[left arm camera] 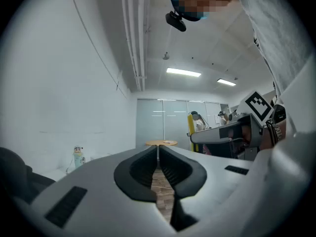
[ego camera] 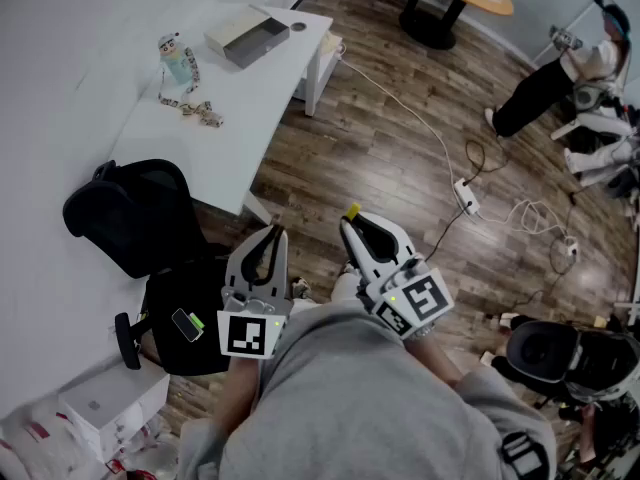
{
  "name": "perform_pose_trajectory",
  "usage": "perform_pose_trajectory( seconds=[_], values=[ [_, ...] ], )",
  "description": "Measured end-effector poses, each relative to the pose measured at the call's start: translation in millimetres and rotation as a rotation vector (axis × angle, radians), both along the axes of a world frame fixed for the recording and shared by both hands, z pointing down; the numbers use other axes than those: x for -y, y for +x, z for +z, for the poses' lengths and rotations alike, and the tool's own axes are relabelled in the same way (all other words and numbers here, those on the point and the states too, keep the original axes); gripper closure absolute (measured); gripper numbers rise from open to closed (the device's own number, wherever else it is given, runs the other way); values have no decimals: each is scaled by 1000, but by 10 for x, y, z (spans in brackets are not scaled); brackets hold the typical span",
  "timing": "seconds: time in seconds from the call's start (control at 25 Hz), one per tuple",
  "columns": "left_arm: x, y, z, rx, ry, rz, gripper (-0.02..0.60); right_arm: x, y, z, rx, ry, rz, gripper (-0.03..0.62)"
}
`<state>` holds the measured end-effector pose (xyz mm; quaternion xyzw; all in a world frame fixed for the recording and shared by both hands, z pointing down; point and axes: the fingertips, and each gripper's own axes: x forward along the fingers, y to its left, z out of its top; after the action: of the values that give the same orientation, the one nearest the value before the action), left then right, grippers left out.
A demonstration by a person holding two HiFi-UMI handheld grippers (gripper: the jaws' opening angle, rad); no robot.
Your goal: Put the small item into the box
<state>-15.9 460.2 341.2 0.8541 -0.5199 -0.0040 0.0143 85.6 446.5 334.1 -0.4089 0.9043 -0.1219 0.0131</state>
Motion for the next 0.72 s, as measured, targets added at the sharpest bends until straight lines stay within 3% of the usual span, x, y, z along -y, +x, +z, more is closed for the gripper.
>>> perform_pose_trajectory(
  seconds=[0.36,0.72],
  values=[
    [43,318,16,3,-18,26,537,35,265,3,-14,-18,4,526],
    [173,624,52,31,-30,-18,537,217,626,66,-29,-15,-9,526]
  ],
)
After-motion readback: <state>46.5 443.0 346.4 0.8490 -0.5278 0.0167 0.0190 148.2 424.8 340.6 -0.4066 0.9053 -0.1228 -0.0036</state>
